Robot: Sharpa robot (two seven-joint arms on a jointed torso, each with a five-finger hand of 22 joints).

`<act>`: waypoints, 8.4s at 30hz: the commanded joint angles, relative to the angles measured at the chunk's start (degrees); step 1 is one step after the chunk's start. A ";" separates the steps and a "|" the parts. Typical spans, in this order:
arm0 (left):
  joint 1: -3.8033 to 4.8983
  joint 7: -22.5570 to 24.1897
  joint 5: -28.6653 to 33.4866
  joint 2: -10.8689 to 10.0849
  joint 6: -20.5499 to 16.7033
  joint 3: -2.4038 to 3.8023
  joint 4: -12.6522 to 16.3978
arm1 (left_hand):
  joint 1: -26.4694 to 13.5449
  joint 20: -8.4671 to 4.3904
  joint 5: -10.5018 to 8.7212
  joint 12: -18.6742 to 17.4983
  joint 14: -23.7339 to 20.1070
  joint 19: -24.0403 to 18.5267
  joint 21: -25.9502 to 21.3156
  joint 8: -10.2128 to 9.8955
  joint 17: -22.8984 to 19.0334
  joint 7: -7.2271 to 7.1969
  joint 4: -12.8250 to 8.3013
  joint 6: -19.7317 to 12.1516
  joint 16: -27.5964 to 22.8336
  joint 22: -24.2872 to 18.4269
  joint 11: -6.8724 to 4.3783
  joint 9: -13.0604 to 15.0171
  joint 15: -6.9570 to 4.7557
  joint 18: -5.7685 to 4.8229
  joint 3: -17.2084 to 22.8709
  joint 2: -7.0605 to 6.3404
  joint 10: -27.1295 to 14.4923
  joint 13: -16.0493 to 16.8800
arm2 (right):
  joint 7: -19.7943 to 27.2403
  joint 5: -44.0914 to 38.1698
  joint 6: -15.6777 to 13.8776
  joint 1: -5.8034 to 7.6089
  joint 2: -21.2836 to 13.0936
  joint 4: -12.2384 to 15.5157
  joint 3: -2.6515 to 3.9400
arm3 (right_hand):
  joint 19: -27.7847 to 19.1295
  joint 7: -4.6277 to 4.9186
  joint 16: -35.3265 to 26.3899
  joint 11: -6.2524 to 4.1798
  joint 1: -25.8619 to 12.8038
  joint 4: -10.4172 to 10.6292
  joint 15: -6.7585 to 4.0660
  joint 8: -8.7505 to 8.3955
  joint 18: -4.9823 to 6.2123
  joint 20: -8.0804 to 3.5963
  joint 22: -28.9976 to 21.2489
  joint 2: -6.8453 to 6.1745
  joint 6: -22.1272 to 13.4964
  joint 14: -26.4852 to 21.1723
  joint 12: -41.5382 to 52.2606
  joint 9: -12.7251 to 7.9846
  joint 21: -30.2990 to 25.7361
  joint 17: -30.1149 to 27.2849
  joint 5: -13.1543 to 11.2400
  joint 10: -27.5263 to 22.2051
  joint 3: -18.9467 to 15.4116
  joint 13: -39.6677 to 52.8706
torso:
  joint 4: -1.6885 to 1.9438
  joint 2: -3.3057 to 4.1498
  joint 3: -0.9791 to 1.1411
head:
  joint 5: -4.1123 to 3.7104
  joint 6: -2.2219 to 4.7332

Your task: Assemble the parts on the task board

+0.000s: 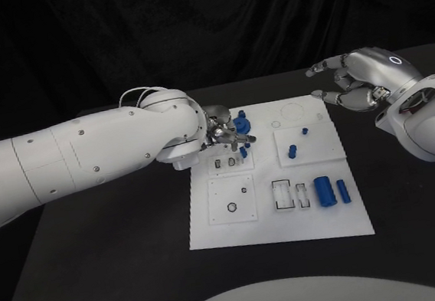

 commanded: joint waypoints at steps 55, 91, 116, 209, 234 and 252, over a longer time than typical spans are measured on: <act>-2.58 -2.13 -0.57 2.33 -0.15 0.04 -3.56 | 2.00 -1.60 3.79 0.14 5.95 -0.23 -1.31 -2.94 15.05 -1.18 -0.31 3.57 0.14 2.01 -1.49 6.51 -1.61 -0.11 1.38 0.77 5.95 15.07 | -2.21 -0.03 1.99 -0.19 0.64 -0.55 0.06 | 1.84 0.31 0.04 0.50 0.00 -0.18 0.70 0.38 -0.49 0.14 11.62 -0.16 0.98 5.92 0.15 -0.22 -0.33 14.83 1.09 5.97 0.07 15.07 | -0.97 -1.39 -0.14 | -1.43 -0.45; -4.50 1.65 -0.58 3.54 -2.70 0.05 -7.20 | 2.33 -1.52 4.36 0.14 5.95 -0.74 -1.88 -6.90 15.05 -0.74 -0.04 3.13 0.14 1.41 -1.16 7.25 -1.41 0.03 2.00 0.64 5.95 15.07 | -2.96 -0.03 2.87 -0.22 0.52 -0.74 0.06 | 1.67 0.48 -0.22 0.62 0.32 -0.41 0.80 0.32 -0.39 0.21 11.48 0.11 1.14 5.86 0.15 -0.37 -0.77 14.62 1.22 5.97 0.44 15.07 | -1.00 -1.46 -0.27 | -1.54 -0.45; -5.27 1.50 -0.58 4.26 -1.58 0.05 -8.50 | 3.32 -1.42 2.82 0.14 5.95 -0.73 -2.06 -8.67 15.05 -0.79 -0.55 4.46 0.14 1.49 -1.17 8.12 -1.35 0.05 3.14 0.65 5.95 15.07 | -2.78 -0.03 3.19 -0.25 0.76 -0.81 0.06 | 1.65 0.55 -0.24 0.69 0.51 -0.57 0.86 0.29 -0.39 0.27 11.47 0.23 1.25 5.85 0.15 -0.46 -0.80 14.60 1.36 5.97 0.66 15.07 | -1.03 -1.43 -0.34 | -1.57 -0.45; -5.72 3.49 -0.58 2.12 -1.10 0.04 -8.14 | 4.56 -1.84 16.79 0.14 5.95 -1.10 -3.81 -20.61 15.05 -1.34 -5.83 8.98 0.14 2.08 -1.72 19.34 -1.82 0.27 31.39 -10.30 5.95 15.07 | -2.95 2.69 5.86 -0.35 0.52 -0.68 0.06 | 1.00 0.88 -1.46 0.96 0.22 -0.62 1.10 -0.26 -0.03 0.55 11.00 1.16 2.04 5.53 0.15 -1.46 -2.34 13.59 5.35 5.97 2.78 15.07 | -1.07 -1.49 -0.47 | -0.90 -0.45; -6.39 2.56 -0.58 -1.35 -3.70 0.04 -3.75 | 2.64 -1.88 15.91 0.14 5.95 -1.68 -4.43 -21.08 15.05 -1.43 -6.03 10.08 0.14 1.62 -1.79 20.57 -1.86 0.44 34.05 -11.33 5.95 15.07 | -3.79 2.70 7.10 -0.43 0.45 -0.71 0.06 | 0.83 0.85 -1.69 0.96 0.24 -0.66 1.11 -0.30 0.06 0.57 10.87 1.15 2.06 5.47 0.15 -1.52 -2.77 13.40 5.57 5.97 2.93 15.07 | -1.05 -1.49 -0.34 | -0.42 -0.45; -7.66 3.67 -0.58 -2.37 -5.82 0.04 -3.43 | 1.04 -1.92 11.87 0.14 5.95 -1.94 -4.86 -21.91 15.05 -1.48 -5.94 10.60 0.14 1.50 -1.83 21.53 -1.90 0.52 35.29 -11.55 5.95 15.07 | -4.30 2.70 8.10 -0.45 0.38 -0.69 0.06 | 0.70 0.79 -1.91 0.94 0.23 -0.69 1.11 -0.31 0.13 0.57 10.78 1.15 2.14 5.41 0.15 -1.57 -3.07 13.22 5.69 5.97 3.08 15.07 | -1.10 -1.47 -0.31 | -0.42 -0.45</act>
